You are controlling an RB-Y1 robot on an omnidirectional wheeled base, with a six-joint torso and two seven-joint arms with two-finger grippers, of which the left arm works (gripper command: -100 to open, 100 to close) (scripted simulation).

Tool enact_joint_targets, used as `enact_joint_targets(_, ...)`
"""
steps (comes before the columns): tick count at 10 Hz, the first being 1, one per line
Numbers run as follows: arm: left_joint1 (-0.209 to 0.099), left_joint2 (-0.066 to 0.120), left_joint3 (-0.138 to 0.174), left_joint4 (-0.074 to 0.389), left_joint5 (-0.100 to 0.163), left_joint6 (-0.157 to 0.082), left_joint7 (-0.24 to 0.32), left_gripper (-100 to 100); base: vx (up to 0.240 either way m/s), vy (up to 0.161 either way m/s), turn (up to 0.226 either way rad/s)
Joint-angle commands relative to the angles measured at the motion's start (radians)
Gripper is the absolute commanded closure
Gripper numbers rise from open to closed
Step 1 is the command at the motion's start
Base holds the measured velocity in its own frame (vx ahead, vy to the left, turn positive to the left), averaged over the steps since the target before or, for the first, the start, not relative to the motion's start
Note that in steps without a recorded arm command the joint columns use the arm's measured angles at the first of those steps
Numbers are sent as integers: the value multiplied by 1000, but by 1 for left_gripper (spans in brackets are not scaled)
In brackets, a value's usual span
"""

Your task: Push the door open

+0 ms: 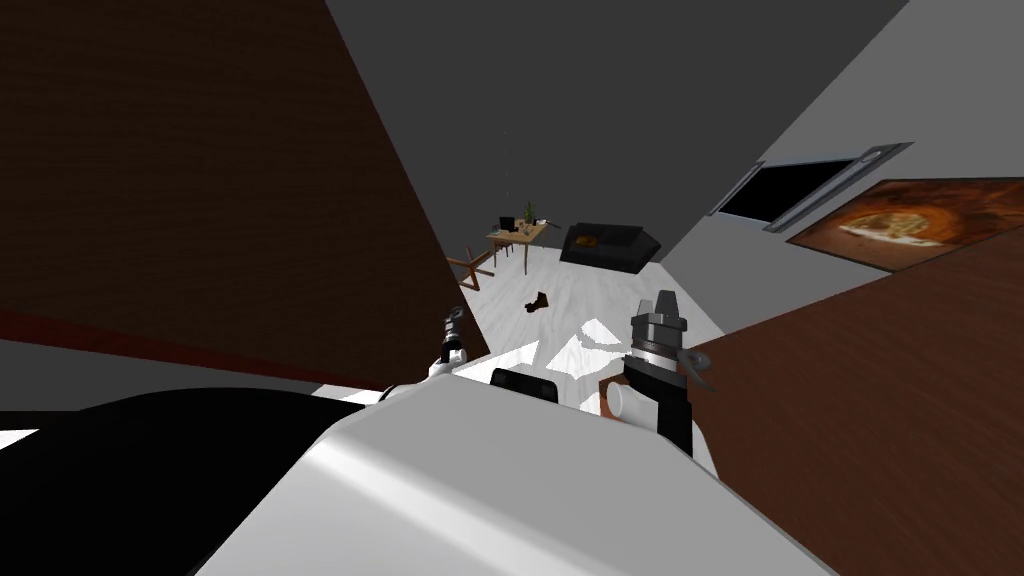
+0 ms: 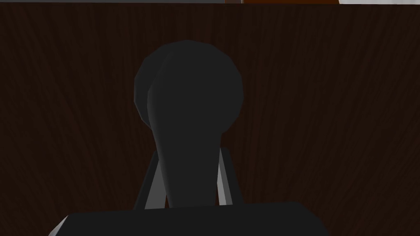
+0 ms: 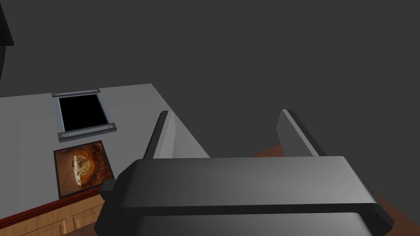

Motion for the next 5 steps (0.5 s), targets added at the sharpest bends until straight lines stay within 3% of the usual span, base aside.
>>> enact_joint_targets(1, -3, 7, 14, 8, 10, -6, -4, 100, 200, -4, 46)
enact_joint_targets(5, 1, 13, 50, 14, 36, -10, -19, 100, 169, 17, 33)
